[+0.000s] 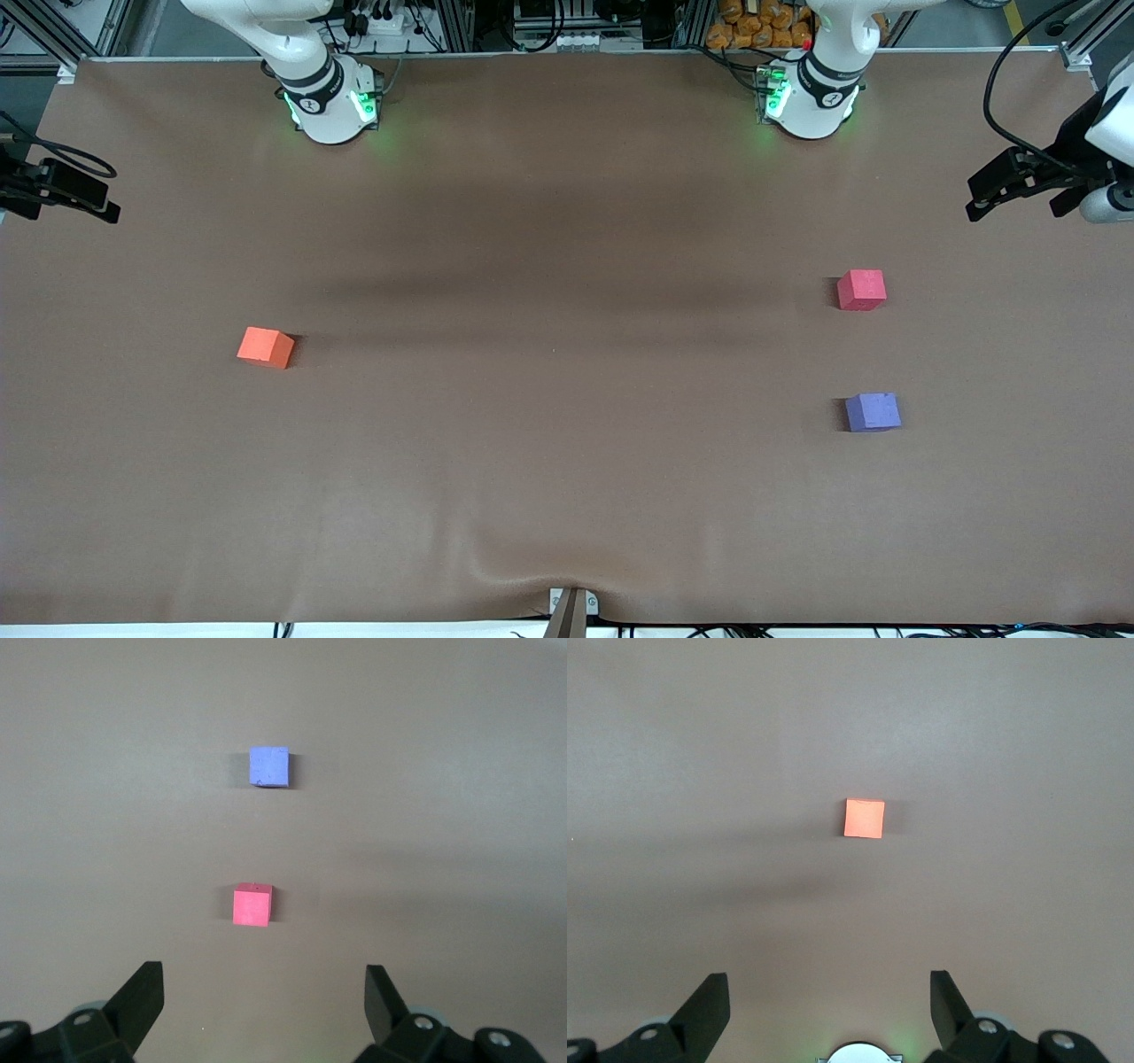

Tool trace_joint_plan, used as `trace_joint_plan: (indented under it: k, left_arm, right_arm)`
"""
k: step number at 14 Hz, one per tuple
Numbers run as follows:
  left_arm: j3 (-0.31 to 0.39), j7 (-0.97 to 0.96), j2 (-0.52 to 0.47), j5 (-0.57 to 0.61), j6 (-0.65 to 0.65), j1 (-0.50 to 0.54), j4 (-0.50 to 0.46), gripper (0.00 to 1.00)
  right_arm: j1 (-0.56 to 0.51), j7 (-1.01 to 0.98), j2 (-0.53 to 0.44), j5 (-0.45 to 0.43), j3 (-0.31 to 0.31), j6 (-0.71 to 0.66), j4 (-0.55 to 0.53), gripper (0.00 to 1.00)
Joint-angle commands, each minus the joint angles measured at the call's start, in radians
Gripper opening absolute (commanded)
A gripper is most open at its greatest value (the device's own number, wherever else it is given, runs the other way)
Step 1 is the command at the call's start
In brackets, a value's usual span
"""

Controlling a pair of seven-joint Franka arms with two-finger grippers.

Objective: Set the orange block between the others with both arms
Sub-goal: 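Move the right gripper toward the orange cube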

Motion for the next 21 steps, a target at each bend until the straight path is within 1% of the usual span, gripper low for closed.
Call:
trace_joint_plan:
  k: [1, 5, 7, 9, 12, 14, 16, 18, 20, 21]
  left_arm:
    - [0.001, 0.015, 0.02, 0.007, -0.024, 0.012, 0.037, 1.0]
    - [0.004, 0.014, 0.026, 0.016, -0.024, 0.015, 0.051, 1.0]
    - [0.006, 0.017, 0.028, 0.012, -0.024, 0.015, 0.049, 1.0]
    - [0.004, 0.015, 0.028, 0.007, -0.024, 0.019, 0.047, 1.0]
    - [0.004, 0.015, 0.026, 0.005, -0.024, 0.019, 0.038, 1.0]
    - [0.004, 0.015, 0.026, 0.005, -0.024, 0.019, 0.035, 1.0]
    - [0.004, 0.015, 0.028, 0.005, -0.024, 0.019, 0.034, 1.0]
    - [0.004, 0.015, 0.028, 0.005, -0.024, 0.019, 0.035, 1.0]
    - [0.004, 0.015, 0.028, 0.005, -0.024, 0.019, 0.035, 1.0]
    - [0.004, 0.015, 0.028, 0.005, -0.024, 0.019, 0.034, 1.0]
  right_arm:
    - [-0.022, -0.012, -0.002, 0.012, 0.01, 0.0, 0.001, 1.0]
    - [-0.022, -0.014, -0.001, 0.012, 0.01, -0.004, -0.03, 1.0]
    - [-0.026, -0.014, 0.001, 0.007, 0.01, 0.006, -0.065, 1.0]
    - [-0.037, -0.014, 0.038, 0.006, 0.01, 0.041, -0.085, 1.0]
    - [-0.048, -0.014, 0.088, 0.006, 0.01, 0.207, -0.208, 1.0]
    - [-0.046, -0.014, 0.146, 0.004, 0.01, 0.307, -0.266, 1.0]
    - [-0.05, -0.012, 0.234, 0.004, 0.01, 0.367, -0.271, 1.0]
    - [-0.05, -0.011, 0.3, 0.004, 0.008, 0.423, -0.279, 1.0]
    - [-0.05, -0.011, 0.331, 0.004, 0.008, 0.475, -0.312, 1.0]
    - [-0.051, -0.011, 0.337, 0.004, 0.008, 0.529, -0.352, 1.0]
